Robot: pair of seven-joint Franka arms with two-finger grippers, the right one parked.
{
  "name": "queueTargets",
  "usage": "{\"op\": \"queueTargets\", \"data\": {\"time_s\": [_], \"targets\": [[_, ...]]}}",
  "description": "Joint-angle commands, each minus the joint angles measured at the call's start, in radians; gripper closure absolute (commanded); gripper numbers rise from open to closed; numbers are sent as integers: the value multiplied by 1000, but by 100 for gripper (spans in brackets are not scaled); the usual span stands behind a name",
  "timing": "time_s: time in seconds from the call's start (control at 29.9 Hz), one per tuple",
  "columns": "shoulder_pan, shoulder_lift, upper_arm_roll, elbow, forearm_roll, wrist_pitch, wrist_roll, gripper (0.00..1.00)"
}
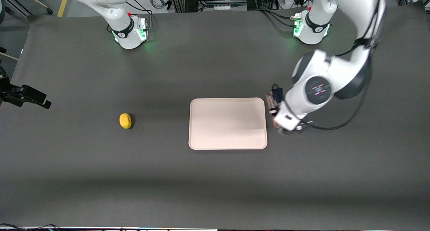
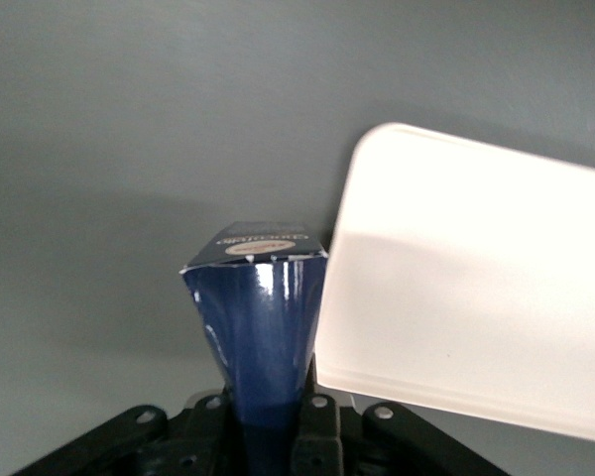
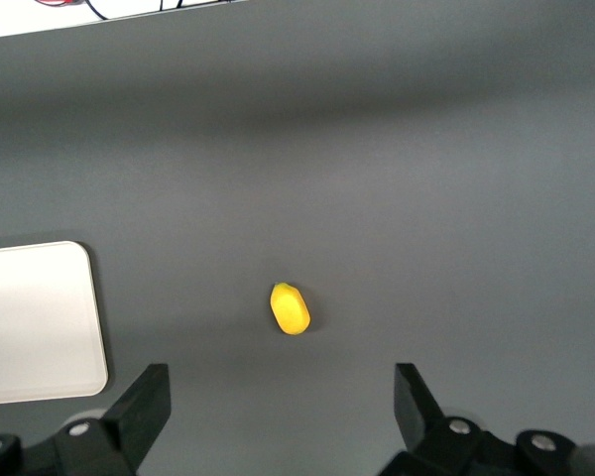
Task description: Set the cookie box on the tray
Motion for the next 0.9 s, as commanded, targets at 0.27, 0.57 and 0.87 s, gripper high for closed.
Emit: {"op": "queueTargets", "data": {"time_s": [0.27,0.57,0.87], "targets": [[-58,141,10,65,15,131,88,100],[-55,175,16,67,56,162,103,100],[-49,167,16,65,56,165,88,0]]}}
